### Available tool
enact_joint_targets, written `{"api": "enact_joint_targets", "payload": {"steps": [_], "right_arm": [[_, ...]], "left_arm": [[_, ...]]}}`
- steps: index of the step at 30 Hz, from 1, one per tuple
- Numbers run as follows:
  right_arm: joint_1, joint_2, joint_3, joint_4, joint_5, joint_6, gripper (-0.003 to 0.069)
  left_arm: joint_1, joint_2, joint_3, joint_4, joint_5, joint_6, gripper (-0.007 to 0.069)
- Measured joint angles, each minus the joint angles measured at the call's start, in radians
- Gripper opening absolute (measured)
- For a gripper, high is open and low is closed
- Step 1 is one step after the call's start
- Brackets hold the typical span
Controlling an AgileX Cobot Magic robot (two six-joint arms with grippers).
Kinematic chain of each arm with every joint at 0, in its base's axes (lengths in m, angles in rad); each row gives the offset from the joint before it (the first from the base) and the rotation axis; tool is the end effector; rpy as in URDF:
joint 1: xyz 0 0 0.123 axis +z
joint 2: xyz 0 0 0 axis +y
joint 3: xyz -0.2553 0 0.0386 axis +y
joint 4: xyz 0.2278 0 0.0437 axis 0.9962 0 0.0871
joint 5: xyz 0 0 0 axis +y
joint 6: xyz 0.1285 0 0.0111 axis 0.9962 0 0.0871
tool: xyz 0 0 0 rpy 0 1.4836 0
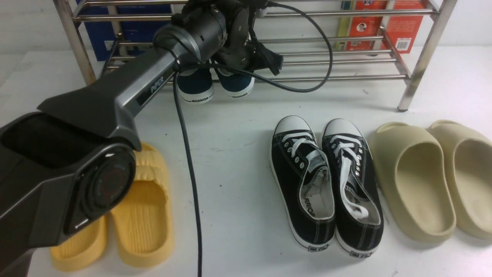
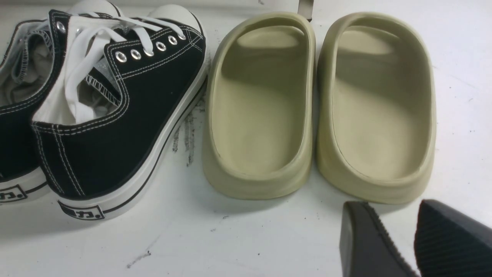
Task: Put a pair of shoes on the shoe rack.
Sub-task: Use the left arm to put a shoe into the shoe rack
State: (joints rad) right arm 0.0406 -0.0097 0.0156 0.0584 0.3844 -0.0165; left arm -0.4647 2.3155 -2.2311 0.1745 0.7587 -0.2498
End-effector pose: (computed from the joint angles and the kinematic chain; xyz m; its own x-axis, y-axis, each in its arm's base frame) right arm 0.0953 0.0067 0.1629 -0.2998 0.0255 -0.9537 -0.0502 0.9978 0.0424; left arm 0.4770 -0.2219 0.2217 -0.6485 0.1893 -0.7373 0.2896 0.9571 -0.0089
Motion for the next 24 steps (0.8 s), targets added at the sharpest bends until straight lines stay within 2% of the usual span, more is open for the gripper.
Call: {"api": "enact_joint_targets", "payload": {"steps": [24], "right_arm": [[0.0,0.0,0.0,0.0,0.0,0.0,0.0239]], "left_arm": [[0.0,0.0,0.0,0.023,-0.021,0.0,0.0015]]}}
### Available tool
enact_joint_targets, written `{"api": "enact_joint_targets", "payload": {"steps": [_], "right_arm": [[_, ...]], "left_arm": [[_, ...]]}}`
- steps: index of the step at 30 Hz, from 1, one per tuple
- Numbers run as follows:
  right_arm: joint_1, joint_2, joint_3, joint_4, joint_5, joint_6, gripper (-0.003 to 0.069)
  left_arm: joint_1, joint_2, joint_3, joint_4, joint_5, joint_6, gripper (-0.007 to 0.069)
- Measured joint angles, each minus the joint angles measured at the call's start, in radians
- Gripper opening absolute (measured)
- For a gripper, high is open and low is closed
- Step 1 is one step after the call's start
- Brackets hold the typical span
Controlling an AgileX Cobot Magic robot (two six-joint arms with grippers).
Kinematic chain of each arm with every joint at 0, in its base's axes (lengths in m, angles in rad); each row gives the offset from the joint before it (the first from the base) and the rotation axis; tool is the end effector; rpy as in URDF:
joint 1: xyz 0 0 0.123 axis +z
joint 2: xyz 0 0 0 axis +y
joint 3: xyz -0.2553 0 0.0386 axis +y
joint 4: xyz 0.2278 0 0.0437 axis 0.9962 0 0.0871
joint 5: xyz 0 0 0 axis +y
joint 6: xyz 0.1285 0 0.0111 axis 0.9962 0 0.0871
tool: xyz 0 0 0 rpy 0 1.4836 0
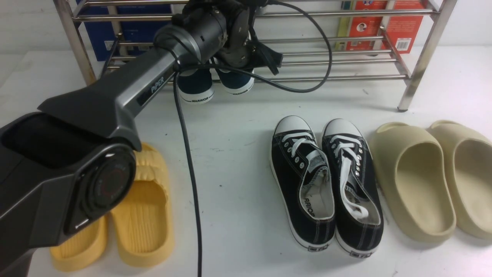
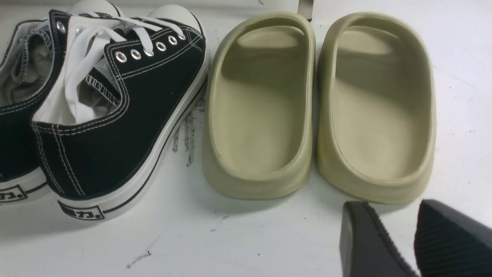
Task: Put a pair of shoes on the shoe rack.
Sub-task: Use the left arm to put a shoe into the shoe rack
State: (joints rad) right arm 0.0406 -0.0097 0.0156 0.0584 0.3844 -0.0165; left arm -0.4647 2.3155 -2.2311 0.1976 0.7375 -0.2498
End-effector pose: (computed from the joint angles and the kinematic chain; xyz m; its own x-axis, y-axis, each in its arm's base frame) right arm 0.0953 0.0067 0.1629 -0.2998 0.0255 -0.9537 -0.0502 0.9978 0.0424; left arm 0.4794 -0.2213 0.2240 -0.6261 0.2002 -0.7536 0.2933 0.9560 0.0103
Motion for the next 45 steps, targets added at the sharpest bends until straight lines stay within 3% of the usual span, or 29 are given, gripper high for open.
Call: {"api": "enact_joint_targets", "payload": {"steps": [11,17,29,45], "right_arm": [[0.0,0.0,0.0,0.0,0.0,0.0,0.0239],[0.0,0.0,0.0,0.0,0.0,0.0,0.0239],[0.0,0.0,0.0,0.0,0.0,0.0,0.0239],[0.0,0.0,0.0,0.0,0.0,0.0,0.0239]], "left_arm": [[0.0,0.0,0.0,0.038,-0.024,0.001,0.0163],[0.0,-0.001,0.0,0.045,-0.027,0.005,0.02],[0.002,-0.039,-0.002,0.051,-0.026,0.004,0.0243],[0.002,-0.05,-0.005,-0.014,0.046,0.004,0.0246]]}}
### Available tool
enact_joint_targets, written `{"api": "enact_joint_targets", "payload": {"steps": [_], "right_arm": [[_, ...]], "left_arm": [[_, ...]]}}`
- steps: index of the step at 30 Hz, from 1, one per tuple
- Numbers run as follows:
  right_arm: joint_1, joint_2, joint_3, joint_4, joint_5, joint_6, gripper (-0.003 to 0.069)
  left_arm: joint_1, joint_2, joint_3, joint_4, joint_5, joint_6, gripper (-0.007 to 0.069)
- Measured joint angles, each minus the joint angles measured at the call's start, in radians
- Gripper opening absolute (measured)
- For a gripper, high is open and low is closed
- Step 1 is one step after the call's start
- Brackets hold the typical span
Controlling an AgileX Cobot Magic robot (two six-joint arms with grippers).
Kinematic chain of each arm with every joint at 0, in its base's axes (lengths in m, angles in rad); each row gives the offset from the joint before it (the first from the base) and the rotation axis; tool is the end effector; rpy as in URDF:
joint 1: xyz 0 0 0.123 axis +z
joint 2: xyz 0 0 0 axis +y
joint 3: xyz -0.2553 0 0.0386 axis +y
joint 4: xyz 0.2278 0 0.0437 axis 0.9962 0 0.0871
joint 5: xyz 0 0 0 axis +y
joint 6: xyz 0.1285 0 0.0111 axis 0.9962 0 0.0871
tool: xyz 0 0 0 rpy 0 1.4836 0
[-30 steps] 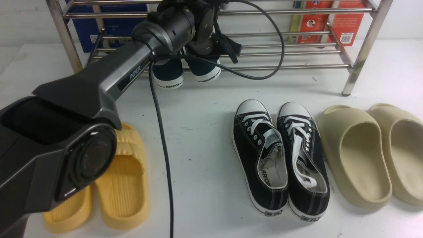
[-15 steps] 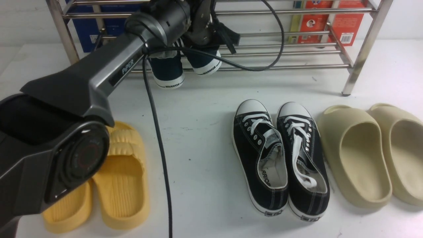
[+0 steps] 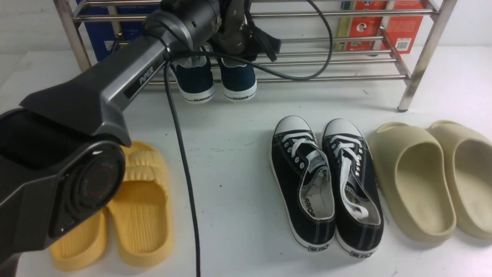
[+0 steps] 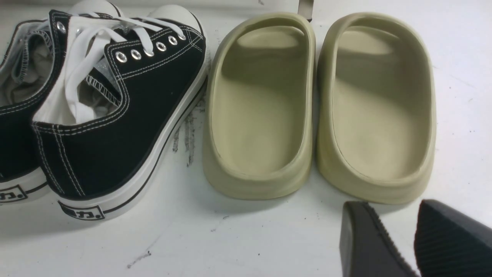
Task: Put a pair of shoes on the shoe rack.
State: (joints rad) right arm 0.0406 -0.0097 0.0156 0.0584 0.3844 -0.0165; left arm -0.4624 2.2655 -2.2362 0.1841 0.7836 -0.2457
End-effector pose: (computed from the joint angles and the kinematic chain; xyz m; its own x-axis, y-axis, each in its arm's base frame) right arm 0.0953 0.0067 0.1629 -0.2998 0.0255 -0.9537 -0.0502 0.9978 0.0424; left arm 0.4714 -0.2163 0.2473 -0.6250 0.1849 -0.7584 0.2856 0.9583 -0.0018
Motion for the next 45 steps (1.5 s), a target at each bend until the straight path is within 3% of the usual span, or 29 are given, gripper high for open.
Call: {"api": "enact_joint_targets", "payload": {"steps": [7,12,16,23,24,30,33,40,45], "right_arm": [[0.0,0.0,0.0,0.0,0.0,0.0,0.0239],[0.0,0.0,0.0,0.0,0.0,0.0,0.0239],[0.0,0.0,0.0,0.0,0.0,0.0,0.0239],[0.0,0.0,0.0,0.0,0.0,0.0,0.0239],[0.0,0.0,0.0,0.0,0.0,0.0,0.0239],[0.0,0.0,0.0,0.0,0.0,0.0,0.0239],[0.0,0.0,0.0,0.0,0.0,0.0,0.0239],[0.0,0.0,0.0,0.0,0.0,0.0,0.0239],[0.0,0.0,0.0,0.0,0.0,0.0,0.0239]], "left_arm": [[-0.002,-0.085,0.0,-0.1,0.182,0.0,0.023],[-0.002,-0.187,-0.002,-0.169,0.43,-0.04,0.0102],[-0.002,-0.291,0.044,-0.217,0.462,-0.034,-0.0013],[-0.002,-0.635,0.373,-0.254,0.437,-0.047,-0.0013],[-0.002,-0.777,0.544,-0.255,0.367,-0.059,-0.0013],[-0.002,-1.123,1.0,-0.274,0.132,-0.072,-0.0013],[-0.002,-1.347,1.272,-0.321,-0.059,-0.076,-0.0013],[-0.002,-1.607,1.648,-0.345,-0.378,-0.074,-0.0013],[-0.002,-1.652,1.776,-0.343,-0.515,-0.072,-0.0013]]}}
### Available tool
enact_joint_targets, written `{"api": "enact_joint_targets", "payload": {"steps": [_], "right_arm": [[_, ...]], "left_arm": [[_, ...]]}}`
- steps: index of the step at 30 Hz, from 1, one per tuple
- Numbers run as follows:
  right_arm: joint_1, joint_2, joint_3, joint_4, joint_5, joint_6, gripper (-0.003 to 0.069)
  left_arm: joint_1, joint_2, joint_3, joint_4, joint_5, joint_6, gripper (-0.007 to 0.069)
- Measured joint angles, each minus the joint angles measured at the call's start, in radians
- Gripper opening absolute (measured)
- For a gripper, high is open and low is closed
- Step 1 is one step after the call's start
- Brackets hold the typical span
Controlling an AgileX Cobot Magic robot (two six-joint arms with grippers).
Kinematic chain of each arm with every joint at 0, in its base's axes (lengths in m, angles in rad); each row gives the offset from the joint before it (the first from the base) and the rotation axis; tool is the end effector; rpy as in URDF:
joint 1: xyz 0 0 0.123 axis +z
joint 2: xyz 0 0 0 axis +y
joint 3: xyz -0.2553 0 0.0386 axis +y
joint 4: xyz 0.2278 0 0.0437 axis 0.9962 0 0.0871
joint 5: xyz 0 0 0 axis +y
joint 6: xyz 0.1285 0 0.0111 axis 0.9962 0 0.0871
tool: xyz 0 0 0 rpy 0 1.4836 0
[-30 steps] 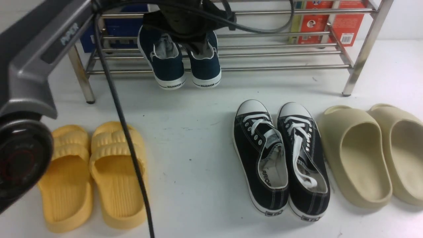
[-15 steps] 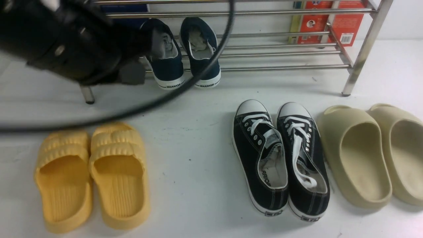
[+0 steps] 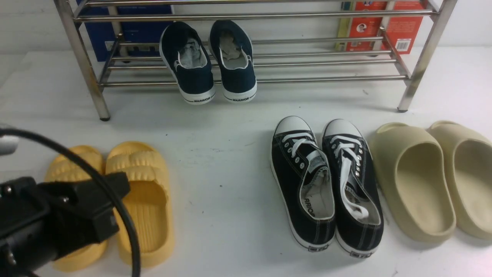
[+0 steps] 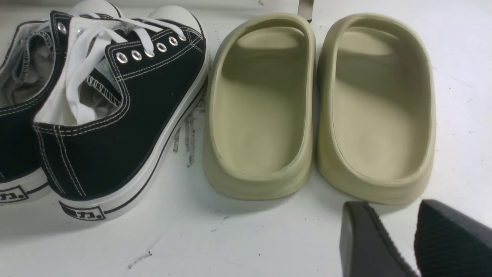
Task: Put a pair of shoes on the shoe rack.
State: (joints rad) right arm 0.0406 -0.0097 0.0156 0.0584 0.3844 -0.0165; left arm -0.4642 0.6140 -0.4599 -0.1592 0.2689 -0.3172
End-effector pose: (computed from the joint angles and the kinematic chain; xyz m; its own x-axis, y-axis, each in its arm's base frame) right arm 0.0953 0.0067 0.1629 -0.2998 0.0255 -0.9537 -0.0502 0.9978 0.0424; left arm 0.1470 -0.0797 0.2677 -0.4792 -0.2669 -0.8362 0.2980 0.8466 -0.4410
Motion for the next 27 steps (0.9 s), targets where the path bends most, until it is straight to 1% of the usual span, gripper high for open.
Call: {"api": "enact_joint_targets", "payload": {"steps": [6,10,12,16,22,24,27], "right_arm": [[0.0,0.0,0.0,0.0,0.0,0.0,0.0239],[0.0,0.0,0.0,0.0,0.0,0.0,0.0239],[0.0,0.0,0.0,0.0,0.0,0.0,0.0239],[0.0,0.0,0.0,0.0,0.0,0.0,0.0239],[0.0,0.0,0.0,0.0,0.0,0.0,0.0239],[0.0,0.0,0.0,0.0,0.0,0.0,0.0239],[0.0,0.0,0.0,0.0,0.0,0.0,0.0239]], "left_arm": [[0.0,0.003,0.073,0.016,-0.037,0.0,-0.0013],[0.0,0.003,0.077,0.094,-0.036,0.007,-0.0013],[0.0,0.003,0.079,0.11,-0.038,0.008,-0.0013],[0.0,0.003,0.08,0.121,-0.057,0.01,-0.0013],[0.003,-0.036,0.115,0.134,-0.132,0.042,-0.0013],[0.04,-0.104,0.16,0.132,-0.151,0.063,-0.0013],[0.14,-0.211,0.223,0.113,-0.16,0.069,-0.0013]]}}
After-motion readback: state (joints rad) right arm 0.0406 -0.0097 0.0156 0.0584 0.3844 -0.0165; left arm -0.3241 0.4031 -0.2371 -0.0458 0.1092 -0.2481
